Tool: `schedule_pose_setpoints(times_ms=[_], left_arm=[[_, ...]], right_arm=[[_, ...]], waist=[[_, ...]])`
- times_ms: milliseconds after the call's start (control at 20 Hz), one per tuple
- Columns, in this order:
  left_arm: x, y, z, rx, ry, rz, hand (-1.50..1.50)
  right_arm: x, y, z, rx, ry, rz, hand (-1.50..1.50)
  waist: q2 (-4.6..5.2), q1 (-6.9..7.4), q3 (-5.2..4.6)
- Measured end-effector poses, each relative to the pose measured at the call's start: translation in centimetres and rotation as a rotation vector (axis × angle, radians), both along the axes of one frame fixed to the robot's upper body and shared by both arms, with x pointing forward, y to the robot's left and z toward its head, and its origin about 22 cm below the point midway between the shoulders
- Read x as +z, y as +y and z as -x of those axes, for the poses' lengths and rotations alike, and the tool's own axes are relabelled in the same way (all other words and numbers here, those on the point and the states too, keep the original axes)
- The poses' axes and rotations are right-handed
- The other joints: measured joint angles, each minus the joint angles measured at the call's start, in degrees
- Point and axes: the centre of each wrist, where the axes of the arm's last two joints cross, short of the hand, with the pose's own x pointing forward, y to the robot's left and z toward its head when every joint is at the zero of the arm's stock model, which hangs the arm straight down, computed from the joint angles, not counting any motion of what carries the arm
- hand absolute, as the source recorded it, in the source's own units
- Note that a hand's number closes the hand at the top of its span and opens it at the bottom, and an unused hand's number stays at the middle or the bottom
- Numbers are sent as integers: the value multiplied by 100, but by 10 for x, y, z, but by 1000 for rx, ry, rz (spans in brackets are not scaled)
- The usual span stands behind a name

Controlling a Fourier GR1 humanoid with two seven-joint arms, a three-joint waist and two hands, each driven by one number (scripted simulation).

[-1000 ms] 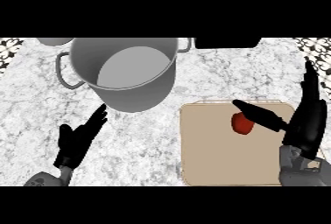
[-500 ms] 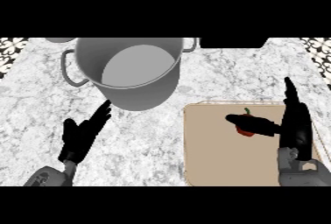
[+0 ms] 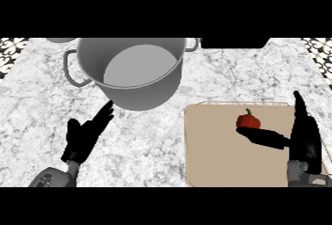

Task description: Pick the bell pepper from the tray and place it in the pot

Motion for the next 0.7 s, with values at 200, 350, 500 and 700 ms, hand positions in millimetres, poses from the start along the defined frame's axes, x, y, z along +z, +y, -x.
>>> schedule_pose_setpoints(times_ms=[200,350,500,700], left_arm=[[0,7,2,-1,-3,-3,0],[-1,0,7,-5,-1,2,0],[-1,6,0,-2,0,4,0],[3,10,-7,-2,1,3,0]], right_arm=[[-11,-9,15,0,-25,-16,-150],[-18,-13,23,24,-74,-61,-150],[-30,-11,22,41,-131,-120,-150],[-43,-7,19,56,-205,-200,-150]], waist=[[0,-3,1],[-1,-2,2],[4,-4,3],[6,0,3]])
